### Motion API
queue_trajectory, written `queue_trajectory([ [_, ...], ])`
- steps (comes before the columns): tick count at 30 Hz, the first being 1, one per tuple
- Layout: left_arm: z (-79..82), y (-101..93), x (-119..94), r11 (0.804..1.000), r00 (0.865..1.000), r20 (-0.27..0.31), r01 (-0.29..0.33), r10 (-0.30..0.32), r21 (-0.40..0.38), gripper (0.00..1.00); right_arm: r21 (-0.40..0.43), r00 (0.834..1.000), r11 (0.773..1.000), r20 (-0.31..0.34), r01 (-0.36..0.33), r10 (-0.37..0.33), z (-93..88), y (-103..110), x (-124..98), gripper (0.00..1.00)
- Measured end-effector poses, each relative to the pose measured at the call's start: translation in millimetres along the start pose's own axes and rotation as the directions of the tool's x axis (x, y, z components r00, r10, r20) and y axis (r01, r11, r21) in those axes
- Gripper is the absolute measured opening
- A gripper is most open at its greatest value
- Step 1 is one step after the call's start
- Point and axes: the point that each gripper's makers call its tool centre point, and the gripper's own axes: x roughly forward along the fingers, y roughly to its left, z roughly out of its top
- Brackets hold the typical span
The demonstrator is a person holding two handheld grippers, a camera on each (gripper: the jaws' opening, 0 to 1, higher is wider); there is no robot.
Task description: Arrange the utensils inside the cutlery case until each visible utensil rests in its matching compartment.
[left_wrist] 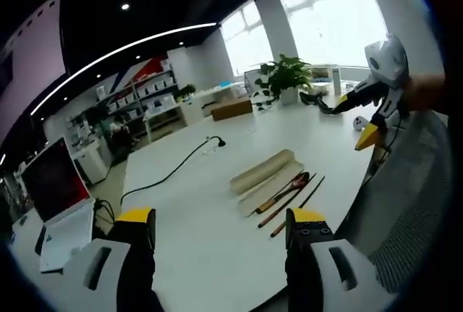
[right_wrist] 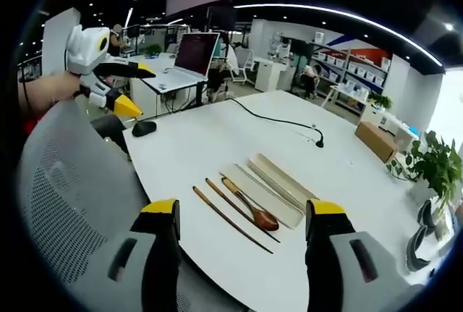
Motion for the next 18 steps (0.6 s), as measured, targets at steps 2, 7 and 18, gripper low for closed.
queue_trajectory([
  [2, 0.6, -1.0, 0.0, 1.0, 1.0, 0.001, 0.0, 0.0, 0.012, 0.75, 0.001, 1.0, 1.0, -0.003, 0.002, -0.002, -0.9, -0.4, -0.3, 0.69],
  [7, -0.1, -0.1, -0.5, 1.0, 1.0, -0.002, -0.003, 0.003, -0.003, 0.75, 0.003, 1.0, 1.0, -0.003, 0.003, -0.003, -1.3, -0.7, -0.8, 0.69],
  [18, -2.3, 0.4, -0.3, 1.0, 1.0, -0.011, -0.004, 0.004, 0.0, 0.74, -0.002, 1.0, 1.0, -0.007, -0.007, 0.007, -1.8, 1.5, -0.1, 0.68],
])
